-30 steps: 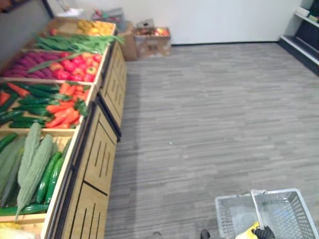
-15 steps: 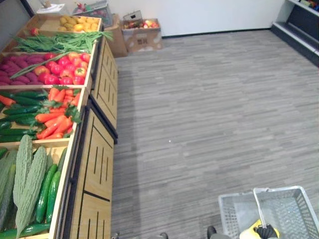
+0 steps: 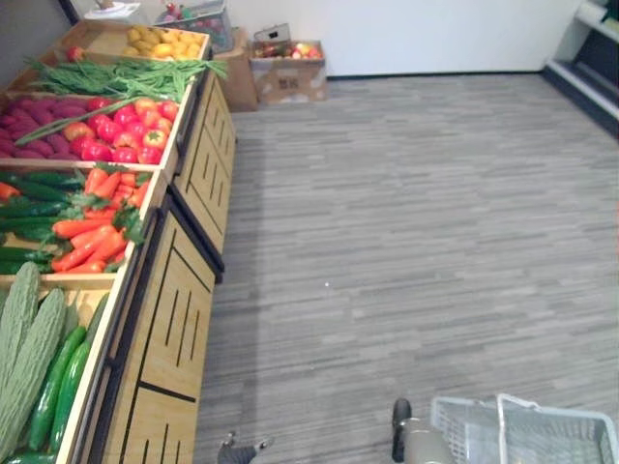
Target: Pick vegetable in the basket
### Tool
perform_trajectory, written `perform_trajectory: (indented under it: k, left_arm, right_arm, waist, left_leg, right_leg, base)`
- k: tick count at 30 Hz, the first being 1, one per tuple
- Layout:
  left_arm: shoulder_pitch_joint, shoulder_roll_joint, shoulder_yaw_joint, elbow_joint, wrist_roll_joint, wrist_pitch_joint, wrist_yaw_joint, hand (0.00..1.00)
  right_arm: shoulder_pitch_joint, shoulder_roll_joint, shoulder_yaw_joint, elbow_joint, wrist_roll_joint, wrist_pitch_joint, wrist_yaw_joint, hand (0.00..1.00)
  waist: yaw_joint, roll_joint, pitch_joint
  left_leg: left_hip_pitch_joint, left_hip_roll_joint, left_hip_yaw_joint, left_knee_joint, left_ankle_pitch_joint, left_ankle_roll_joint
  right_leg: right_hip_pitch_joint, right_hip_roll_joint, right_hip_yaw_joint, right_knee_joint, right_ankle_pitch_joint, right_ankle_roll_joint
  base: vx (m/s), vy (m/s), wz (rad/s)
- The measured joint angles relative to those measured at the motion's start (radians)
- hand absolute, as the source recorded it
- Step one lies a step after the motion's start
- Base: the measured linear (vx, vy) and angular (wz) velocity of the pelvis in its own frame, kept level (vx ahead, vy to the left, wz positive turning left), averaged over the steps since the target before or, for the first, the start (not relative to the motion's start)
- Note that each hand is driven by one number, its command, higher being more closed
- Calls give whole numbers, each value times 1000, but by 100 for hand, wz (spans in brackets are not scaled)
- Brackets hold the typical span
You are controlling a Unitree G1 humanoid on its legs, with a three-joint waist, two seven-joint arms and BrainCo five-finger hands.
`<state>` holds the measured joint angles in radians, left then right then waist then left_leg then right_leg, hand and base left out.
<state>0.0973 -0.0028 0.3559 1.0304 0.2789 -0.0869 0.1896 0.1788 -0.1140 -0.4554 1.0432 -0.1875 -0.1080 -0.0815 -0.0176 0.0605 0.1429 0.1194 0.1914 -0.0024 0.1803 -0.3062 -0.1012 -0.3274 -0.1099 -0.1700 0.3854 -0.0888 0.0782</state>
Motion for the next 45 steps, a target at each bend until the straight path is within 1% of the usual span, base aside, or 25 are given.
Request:
perform_trajectory:
  k: [4, 5, 7, 9, 13, 16, 17, 18, 19, 20, 22, 25, 26, 28, 29, 31, 33, 34, 37, 38, 40, 41, 42, 43, 45]
  left_arm:
    - [2, -3, 7, -17, -2, -1, 0, 0]
    - [-1, 0, 11, -29, -3, -1, 0, 0]
    - [-5, 2, 17, -37, -3, -1, 0, 0]
    - [-15, 2, 27, -38, -3, 1, 0, 0]
    - [-25, 6, 15, -66, -3, -2, 0, 0]
    - [-23, 7, -7, -65, -1, -3, 1, 0]
    - [-20, 16, -2, -64, 1, 0, 0, 0]
    - [-18, 28, -3, -63, 2, 1, 0, 0]
    - [-11, 43, -2, -65, 4, -1, 1, 0]
    - [-9, 52, 11, -61, 10, 2, 1, 0]
    - [-5, 52, 34, -35, 11, 2, 0, 0]
    - [40, 55, 28, -5, 11, 4, 0, 0]
    - [57, 62, 0, 10, 11, 6, -1, 0]
    - [79, 75, -44, 11, 11, 10, -3, 0]
    - [84, 85, -56, 11, 10, 11, -9, 0]
    - [86, 85, -61, 6, 9, 10, -17, 0]
    - [82, 82, -51, -4, 4, 10, -19, 0]
    - [82, 79, -45, -7, 0, 10, -19, 0]
    - [74, 49, 8, -10, -3, 10, -16, 0]
    - [74, 40, 31, -14, -3, 9, -16, 0]
    - [73, 39, 67, -15, -3, 9, -15, 0]
    - [65, 45, 104, -7, -3, 11, -13, 0]
    - [65, 42, 122, -2, -5, 11, -13, 0]
    - [53, 4, 144, -6, -27, 9, -13, 0]
    - [46, -14, 162, -7, -41, 10, -11, 0]
  right_arm:
    - [5, -8, -9, 2, -2, 2, 1, 100]
    - [14, -6, -6, 2, -1, 3, 1, 100]
    - [13, -10, -3, -9, 4, 3, -1, 100]
    - [14, -14, -1, -23, 14, -1, -3, 100]
    - [8, -15, 24, -56, 34, -8, -3, 100]
    - [8, -16, 31, -64, 32, -7, -6, 100]
    - [-1, -5, 37, -63, 31, -4, -10, 100]
    - [-4, 5, 44, -64, 31, -2, -14, 100]
    - [-16, 24, 70, -67, 32, -5, -16, 100]
    - [-42, 43, 75, -67, 33, -5, -17, 100]
    - [-60, 57, 78, -66, 32, -7, -14, 100]
    - [-71, 53, 69, -43, 31, -14, 1, 100]
    - [-74, 50, 67, -42, 32, -28, 0, 100]
    - [-83, 28, 73, -43, 32, -49, 1, 100]
    - [-84, 26, 78, -42, 31, -57, 6, 100]
    - [-86, 25, 82, -43, 31, -72, 7, 100]
    - [-103, 24, 77, -44, 30, -75, 10, 100]
    - [-106, 24, 76, -45, 30, -75, 11, 100]
    - [-117, 27, 61, -47, 31, -72, 22, 100]
    - [-117, 38, 49, -48, 31, -70, 23, 100]
    - [-115, 62, 38, -44, 30, -65, 24, 100]
    - [-114, 80, 31, -37, 30, -57, 26, 100]
    - [-115, 82, 23, -34, 30, -50, 25, 100]
    - [-118, 69, 2, -39, 29, -42, 25, 100]
    - [-120, 60, -42, -58, 32, -40, 27, 100]
  waist:
    - [-4, 0, 2]
    - [-4, -6, 6]
    - [4, -13, 10]
    - [12, -19, 12]
    - [35, -41, 14]
    - [44, -38, 13]
    - [51, -53, 12]
    - [53, -67, 0]
    - [63, -101, -6]
    - [74, -118, -3]
    - [82, -123, -7]
    - [83, -136, -46]
    - [71, -127, -57]
    - [55, -125, -57]
    - [42, -123, -57]
    - [37, -120, -55]
    - [46, -118, -52]
    - [47, -117, -52]
    - [50, -90, -43]
    - [51, -91, -43]
    - [53, -121, -43]
    - [60, -151, -40]
    - [64, -140, -42]
    - [83, -87, -40]
    - [96, -76, -38]
  left_leg:
    - [-134, 12, -61, 307, 157, -24]
    - [-203, 12, -75, 451, 241, -49]
    - [-297, 26, -28, 654, 250, -43]
    - [-350, 42, 51, 710, 220, -26]
    - [-449, 49, 272, 557, 177, 9]
    - [-417, 18, 438, 196, 227, 43]
    - [-404, -9, 450, 126, 267, 121]
    - [-402, -26, 460, 119, 255, 117]
    - [-413, -42, 474, 134, 224, 125]
    - [-426, -41, 488, 175, 177, 130]
    - [-411, -46, 507, 217, 118, 143]
    - [-338, -109, 528, 174, 67, 150]
    - [-301, -133, 513, 143, 58, 152]
    - [-232, -161, 483, 96, 51, 154]
    - [-201, -169, 444, 81, 48, 156]
    - [-136, -173, 394, 51, 55, 164]
    - [-65, -162, 304, 24, 55, 164]
    - [-51, -155, 284, 18, 55, 163]
    - [11, -87, 181, 14, 40, 134]
    - [20, -62, 143, 19, 23, 103]
    - [22, -39, 74, 40, -29, 23]
    - [20, -25, 24, 72, -71, -17]
    - [15, 1, -1, 87, -86, -21]
    - [-2, 72, -46, 88, -92, -48]
    - [-13, 100, -91, 64, -69, -85]
  right_leg:
    - [91, -5, -74, 17, -81, -44]
    - [143, -11, -103, -6, -90, -54]
    - [236, -15, -129, -60, -97, -60]
    - [317, -19, -155, -111, -97, -60]
    - [405, -49, -217, -170, -122, -22]
    - [445, -63, -259, -171, -166, 23]
    - [456, -73, -253, -169, -184, 40]
    - [456, -85, -239, -180, -188, 32]
    - [453, -91, -200, -219, -185, 33]
    - [457, -88, -166, -249, -147, 30]
    - [472, -100, -90, -253, -110, 31]
    - [393, -169, 8, -31, -93, 58]
    - [333, -188, 44, 132, -45, 115]
    - [232, -180, 130, 402, 73, 163]
    - [202, -163, 137, 516, 81, 169]
    - [147, -144, 102, 646, 66, 157]
    - [93, -158, 21, 647, 16, 73]
    - [81, -158, 12, 626, 4, 56]
    - [62, -128, 20, 372, -21, 32]
    - [63, -117, 52, 230, -13, 35]
    - [78, -113, 116, 10, 85, 35]
    - [108, -118, 174, -36, 92, 107]
    - [130, -95, 172, -39, 41, 113]
    - [117, -43, 129, 18, -26, 88]
    - [51, -32, 110, 166, -116, 69]
  base:
    - [464, -312, 41]
    - [271, -180, 61]
    - [323, -168, 47]
    - [286, -88, 33]
    - [170, 64, 40]
    - [265, 246, 45]
    - [310, 291, 22]
    - [336, 254, 5]
    - [332, 193, -20]
    - [328, 188, -31]
    - [332, 244, -27]
    - [327, 254, -8]
    - [324, 215, 26]
    - [331, 154, 51]
    - [408, 100, 95]
    - [366, 8, 95]
    - [452, -114, 105]
    - [427, -193, 114]
    - [296, -249, 114]
    - [374, -439, 114]
    - [333, -466, 111]
    - [283, -444, 84]
    - [370, -608, 93]
    - [269, -459, 61]
    - [212, -406, 59]
